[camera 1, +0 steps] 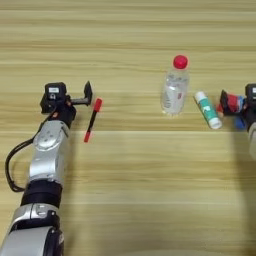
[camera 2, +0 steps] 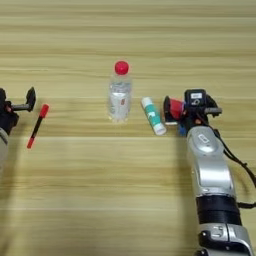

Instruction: Move the objects on the table

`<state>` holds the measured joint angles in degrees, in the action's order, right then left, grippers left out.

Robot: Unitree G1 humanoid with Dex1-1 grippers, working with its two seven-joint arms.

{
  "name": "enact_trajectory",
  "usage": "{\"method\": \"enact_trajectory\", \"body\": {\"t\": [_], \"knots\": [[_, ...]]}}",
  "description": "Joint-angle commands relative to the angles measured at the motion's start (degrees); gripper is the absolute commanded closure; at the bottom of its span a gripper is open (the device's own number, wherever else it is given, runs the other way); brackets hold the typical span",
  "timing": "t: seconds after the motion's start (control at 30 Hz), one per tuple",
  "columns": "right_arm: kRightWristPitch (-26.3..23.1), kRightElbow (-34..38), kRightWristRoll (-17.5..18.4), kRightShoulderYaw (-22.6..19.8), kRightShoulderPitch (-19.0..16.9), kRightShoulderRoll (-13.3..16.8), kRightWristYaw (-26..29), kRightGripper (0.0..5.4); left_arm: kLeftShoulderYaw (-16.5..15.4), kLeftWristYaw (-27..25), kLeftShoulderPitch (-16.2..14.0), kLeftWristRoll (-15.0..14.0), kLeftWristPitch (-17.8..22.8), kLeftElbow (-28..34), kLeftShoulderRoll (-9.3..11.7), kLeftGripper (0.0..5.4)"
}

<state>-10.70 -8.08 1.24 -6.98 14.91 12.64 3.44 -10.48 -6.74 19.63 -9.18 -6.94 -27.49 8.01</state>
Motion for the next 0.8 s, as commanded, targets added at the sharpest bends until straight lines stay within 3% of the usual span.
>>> {"method": "enact_trajectory", "body": {"t": [0.03, 0.5, 0.8], "knots": [[2.02, 5.02, -0.77, 2.82, -1.3, -0.56, 1.88, 0.02, 0.19, 0.19, 0.16, 0.5, 0.1, 0.69, 0.2, 0.0], [-4.78, 20.53, -0.84, 9.38, -7.74, 0.5, 8.13, 0.02, 0.24, 0.31, 0.18, 0.59, 0.01, 0.61, 0.13, 0.0], [-6.01, 25.14, 0.71, 10.89, -7.51, -0.2, 10.54, 0.02, 0.25, 0.28, 0.18, 0.58, 0.0, 0.62, 0.12, 0.0]]}}
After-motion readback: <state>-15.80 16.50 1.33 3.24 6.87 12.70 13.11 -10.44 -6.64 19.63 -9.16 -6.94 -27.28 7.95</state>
